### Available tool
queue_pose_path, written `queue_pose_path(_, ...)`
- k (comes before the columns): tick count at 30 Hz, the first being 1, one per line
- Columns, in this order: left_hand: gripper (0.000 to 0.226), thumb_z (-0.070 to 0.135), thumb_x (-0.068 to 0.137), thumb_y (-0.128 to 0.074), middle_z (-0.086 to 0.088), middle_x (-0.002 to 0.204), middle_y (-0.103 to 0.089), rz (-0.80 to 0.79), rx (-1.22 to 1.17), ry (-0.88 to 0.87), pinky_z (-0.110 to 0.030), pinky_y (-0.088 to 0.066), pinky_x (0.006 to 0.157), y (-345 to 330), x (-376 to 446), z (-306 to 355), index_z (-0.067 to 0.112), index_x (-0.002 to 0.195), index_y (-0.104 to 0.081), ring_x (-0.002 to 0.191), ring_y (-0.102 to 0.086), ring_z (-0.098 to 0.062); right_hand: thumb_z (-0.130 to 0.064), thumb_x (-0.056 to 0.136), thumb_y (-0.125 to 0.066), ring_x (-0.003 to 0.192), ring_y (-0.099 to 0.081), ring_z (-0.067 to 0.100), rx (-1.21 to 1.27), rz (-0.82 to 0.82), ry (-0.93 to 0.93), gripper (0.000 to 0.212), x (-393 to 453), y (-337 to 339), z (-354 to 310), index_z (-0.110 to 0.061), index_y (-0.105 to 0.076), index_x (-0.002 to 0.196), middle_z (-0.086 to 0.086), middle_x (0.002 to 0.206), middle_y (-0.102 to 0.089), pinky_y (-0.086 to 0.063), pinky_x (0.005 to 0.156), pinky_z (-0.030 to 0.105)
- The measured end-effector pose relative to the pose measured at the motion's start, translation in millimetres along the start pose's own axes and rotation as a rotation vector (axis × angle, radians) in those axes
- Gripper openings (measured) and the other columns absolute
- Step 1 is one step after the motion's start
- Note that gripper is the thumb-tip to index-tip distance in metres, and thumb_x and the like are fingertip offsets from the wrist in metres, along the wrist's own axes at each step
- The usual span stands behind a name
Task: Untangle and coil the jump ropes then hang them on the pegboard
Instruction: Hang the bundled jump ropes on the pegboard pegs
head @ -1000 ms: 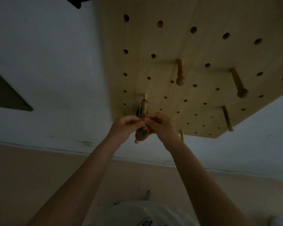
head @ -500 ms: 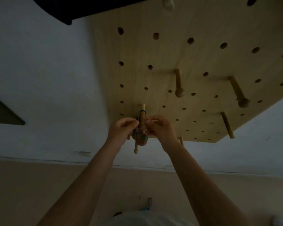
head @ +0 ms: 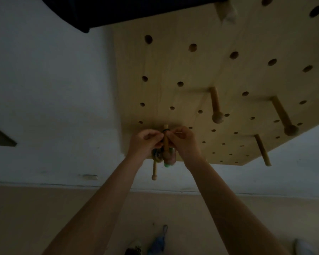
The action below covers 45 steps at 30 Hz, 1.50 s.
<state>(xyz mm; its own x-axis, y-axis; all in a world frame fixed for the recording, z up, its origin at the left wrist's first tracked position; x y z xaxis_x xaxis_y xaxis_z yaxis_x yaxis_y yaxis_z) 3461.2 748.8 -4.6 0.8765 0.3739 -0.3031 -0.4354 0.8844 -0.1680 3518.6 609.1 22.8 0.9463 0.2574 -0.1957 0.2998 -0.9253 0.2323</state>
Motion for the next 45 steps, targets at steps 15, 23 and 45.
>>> queue_pose_path(15, 0.03, 0.061, 0.081, -0.059, 0.01, 0.072, -0.069, 0.155, 0.439, -0.136, -0.018, -0.044, 0.06, 13, -107, -95, 0.034, 0.077, -0.071, 0.069, -0.065, -0.002, -0.031, 0.093, -0.065, 0.067, -0.069, 0.013, -0.246, -0.02, 0.077, 0.016, -99, 70, 71, -0.017, -0.062, 0.087, 0.001, 0.073, -0.071, -0.055, 0.059, 0.027)
queue_pose_path(23, 0.032, 0.056, 0.084, -0.051, 0.005, 0.098, -0.067, 0.019, 0.771, -0.028, -0.026, -0.047, 0.073, -28, -260, -222, 0.029, 0.092, -0.067, 0.085, -0.062, -0.008, -0.029, 0.093, -0.066, 0.075, -0.057, 0.0, -0.405, -0.057, 0.051, 0.012, -245, 137, 227, -0.022, -0.059, 0.086, -0.012, 0.08, -0.06, -0.04, 0.063, 0.003)
queue_pose_path(45, 0.083, 0.052, 0.081, -0.077, 0.0, 0.15, -0.045, -0.069, 0.914, 0.247, -0.038, -0.041, 0.106, 41, -153, -893, 0.022, 0.15, -0.042, 0.136, -0.043, -0.019, -0.046, 0.088, -0.067, 0.102, -0.06, 0.023, -0.354, -0.035, -0.536, 0.056, -251, 22, 907, -0.024, -0.046, 0.135, 0.008, 0.121, -0.055, -0.054, 0.088, 0.043)
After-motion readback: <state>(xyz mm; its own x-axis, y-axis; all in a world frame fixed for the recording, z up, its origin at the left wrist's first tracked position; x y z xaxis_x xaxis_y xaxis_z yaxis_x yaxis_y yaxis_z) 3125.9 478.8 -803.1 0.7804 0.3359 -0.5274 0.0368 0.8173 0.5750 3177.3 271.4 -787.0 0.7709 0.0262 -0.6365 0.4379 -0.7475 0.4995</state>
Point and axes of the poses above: each hand's wrist, its own x-axis towards the middle knuckle, its own y-axis out of the back of the hand, z = x × y, the point moved 3 cm from there along x, towards the middle knuckle
